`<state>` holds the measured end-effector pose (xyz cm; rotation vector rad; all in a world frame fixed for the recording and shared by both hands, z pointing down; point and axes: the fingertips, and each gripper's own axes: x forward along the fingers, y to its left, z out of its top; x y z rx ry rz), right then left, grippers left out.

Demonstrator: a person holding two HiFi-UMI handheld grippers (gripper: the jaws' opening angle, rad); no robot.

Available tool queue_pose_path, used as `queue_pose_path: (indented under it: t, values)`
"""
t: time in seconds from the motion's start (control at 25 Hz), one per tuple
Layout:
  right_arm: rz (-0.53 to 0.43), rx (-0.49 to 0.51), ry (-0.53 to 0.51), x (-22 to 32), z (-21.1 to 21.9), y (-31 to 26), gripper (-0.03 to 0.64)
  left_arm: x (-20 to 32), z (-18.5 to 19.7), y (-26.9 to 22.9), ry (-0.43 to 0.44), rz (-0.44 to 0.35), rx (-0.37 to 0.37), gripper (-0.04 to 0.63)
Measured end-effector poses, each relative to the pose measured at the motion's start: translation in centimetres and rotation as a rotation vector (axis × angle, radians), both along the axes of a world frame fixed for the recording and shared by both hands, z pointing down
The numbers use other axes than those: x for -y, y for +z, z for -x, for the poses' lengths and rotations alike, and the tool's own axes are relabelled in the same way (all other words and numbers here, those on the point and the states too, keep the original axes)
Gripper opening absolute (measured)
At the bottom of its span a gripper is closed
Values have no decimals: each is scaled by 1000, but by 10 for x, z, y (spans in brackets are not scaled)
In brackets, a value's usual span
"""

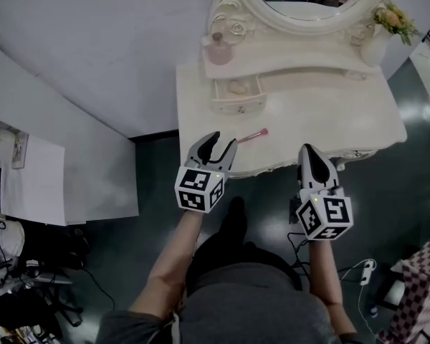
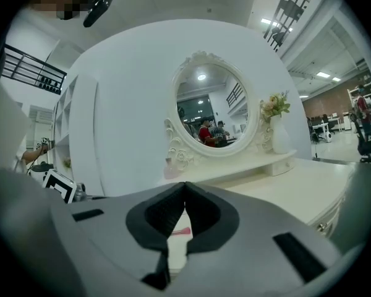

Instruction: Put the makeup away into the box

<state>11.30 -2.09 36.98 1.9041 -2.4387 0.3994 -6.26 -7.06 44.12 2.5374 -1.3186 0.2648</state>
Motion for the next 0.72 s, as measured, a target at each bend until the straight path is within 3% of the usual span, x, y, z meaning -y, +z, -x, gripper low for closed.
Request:
queue_pose_path:
  t: [0.24, 0.72]
  values:
    - [13, -6, 42, 28, -3, 2, 5, 30, -7, 14, 75, 25, 39, 181]
    - [30, -18, 159, 48, -12, 5, 5, 44, -47, 49, 306, 114, 108, 181]
